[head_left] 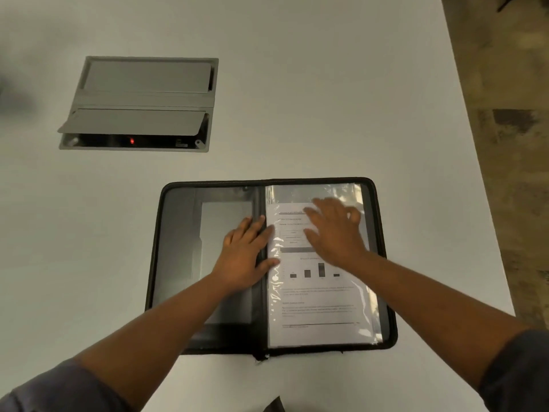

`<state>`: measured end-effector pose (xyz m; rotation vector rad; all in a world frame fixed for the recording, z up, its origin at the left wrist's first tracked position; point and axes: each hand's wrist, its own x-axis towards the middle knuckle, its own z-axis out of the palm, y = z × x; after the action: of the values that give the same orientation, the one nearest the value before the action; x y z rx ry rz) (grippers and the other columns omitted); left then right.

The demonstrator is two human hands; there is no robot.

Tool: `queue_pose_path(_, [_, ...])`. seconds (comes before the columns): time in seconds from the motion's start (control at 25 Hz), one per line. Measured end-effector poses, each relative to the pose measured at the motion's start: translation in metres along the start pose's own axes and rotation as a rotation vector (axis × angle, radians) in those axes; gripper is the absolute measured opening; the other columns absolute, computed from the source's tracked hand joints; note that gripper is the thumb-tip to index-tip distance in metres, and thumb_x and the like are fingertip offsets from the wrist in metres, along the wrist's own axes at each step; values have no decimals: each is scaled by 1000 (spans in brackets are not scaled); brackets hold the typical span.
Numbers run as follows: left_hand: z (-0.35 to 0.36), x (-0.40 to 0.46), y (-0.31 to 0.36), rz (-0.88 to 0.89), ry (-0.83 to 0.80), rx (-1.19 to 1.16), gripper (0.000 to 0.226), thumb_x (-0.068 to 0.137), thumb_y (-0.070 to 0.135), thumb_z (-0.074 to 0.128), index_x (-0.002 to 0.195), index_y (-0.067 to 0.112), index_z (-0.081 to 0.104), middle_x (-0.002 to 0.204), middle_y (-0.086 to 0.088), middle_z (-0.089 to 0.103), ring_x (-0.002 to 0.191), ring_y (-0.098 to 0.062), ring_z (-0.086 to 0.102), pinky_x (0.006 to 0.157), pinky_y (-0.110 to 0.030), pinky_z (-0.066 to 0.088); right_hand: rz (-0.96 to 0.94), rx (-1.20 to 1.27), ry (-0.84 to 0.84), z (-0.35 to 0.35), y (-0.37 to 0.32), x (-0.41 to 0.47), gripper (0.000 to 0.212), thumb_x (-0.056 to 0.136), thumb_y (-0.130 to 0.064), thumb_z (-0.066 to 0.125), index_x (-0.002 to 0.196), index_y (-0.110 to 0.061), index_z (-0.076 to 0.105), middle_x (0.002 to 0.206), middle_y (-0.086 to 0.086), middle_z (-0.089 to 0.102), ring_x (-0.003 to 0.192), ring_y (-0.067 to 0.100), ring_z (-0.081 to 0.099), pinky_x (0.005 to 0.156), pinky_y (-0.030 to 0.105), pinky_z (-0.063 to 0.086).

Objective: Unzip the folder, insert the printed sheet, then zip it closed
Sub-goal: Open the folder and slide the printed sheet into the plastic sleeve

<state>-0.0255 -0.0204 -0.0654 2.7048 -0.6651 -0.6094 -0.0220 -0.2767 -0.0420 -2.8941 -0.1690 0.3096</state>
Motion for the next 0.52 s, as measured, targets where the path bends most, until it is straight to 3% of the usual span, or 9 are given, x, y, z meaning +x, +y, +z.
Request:
queue_pose_path(0.16, [17,-41,12,16,-42,55,84,89,82,22,158,39,4,168,7,2,154,-21,-11,119,-47,2,-15,18,-197,29,-31,-58,76,87,-74,30,153,-38,16,166,-2,6,151,28,0,113,60,14])
queue_pose_path(0.28, [25,-68,16,39,-86,89,87,86,85,20,158,41,-3,168,9,-5,154,-23,-16,120,-48,-4,20,-33,-225,48,-31,-89,88,82,-86,18,153,-42,-6,165,-4,-17,150,29,-19,114,64,2])
queue_pose_path(0.4, [35,-92,17,69,-120,130,94,82,87,26,156,44,-11,167,10,-14,152,-22,-23,120,-50,-9,81,-47,-208,55,-24,-109,89,79,-90,15,152,-45,-12,163,-3,-23,148,30,-25,113,65,-2])
queue_pose_path(0.52, [45,-111,14,65,-135,148,99,80,88,33,155,46,-15,166,12,-23,150,-22,-28,122,-54,-8,150,-53,-167,60,-17,-128,84,85,-85,13,153,-43,-13,164,1,-18,149,32,-19,114,67,4])
